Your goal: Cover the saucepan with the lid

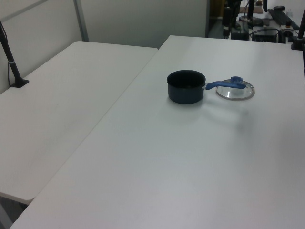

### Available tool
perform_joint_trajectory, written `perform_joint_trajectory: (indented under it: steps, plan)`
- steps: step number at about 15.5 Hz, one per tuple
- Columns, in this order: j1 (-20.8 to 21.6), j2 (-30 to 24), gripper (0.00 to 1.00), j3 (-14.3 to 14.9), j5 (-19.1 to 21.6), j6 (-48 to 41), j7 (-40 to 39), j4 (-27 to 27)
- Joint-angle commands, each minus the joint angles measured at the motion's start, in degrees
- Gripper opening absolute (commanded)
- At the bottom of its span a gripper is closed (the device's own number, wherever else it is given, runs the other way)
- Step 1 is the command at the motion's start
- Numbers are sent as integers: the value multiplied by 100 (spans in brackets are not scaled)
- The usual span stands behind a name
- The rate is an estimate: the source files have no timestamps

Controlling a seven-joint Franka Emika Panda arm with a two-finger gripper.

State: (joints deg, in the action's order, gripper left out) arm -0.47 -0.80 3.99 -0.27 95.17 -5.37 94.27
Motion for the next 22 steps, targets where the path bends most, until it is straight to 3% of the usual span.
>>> perform_joint_trajectory:
  steps: [1,6,11,17,20,22]
  plan:
    - [-58,-104,100,189,-227,-560,-1113,204]
    - [-286,-34,100,532,-983,-290,-1615,933]
    - [-542,210,97,795,-1010,1263,-1634,1900]
    - [-507,730,100,805,-739,3225,-291,2666]
    - [-481,818,100,805,-81,3218,-175,2667]
    - [-489,739,100,805,18,3148,-183,2623]
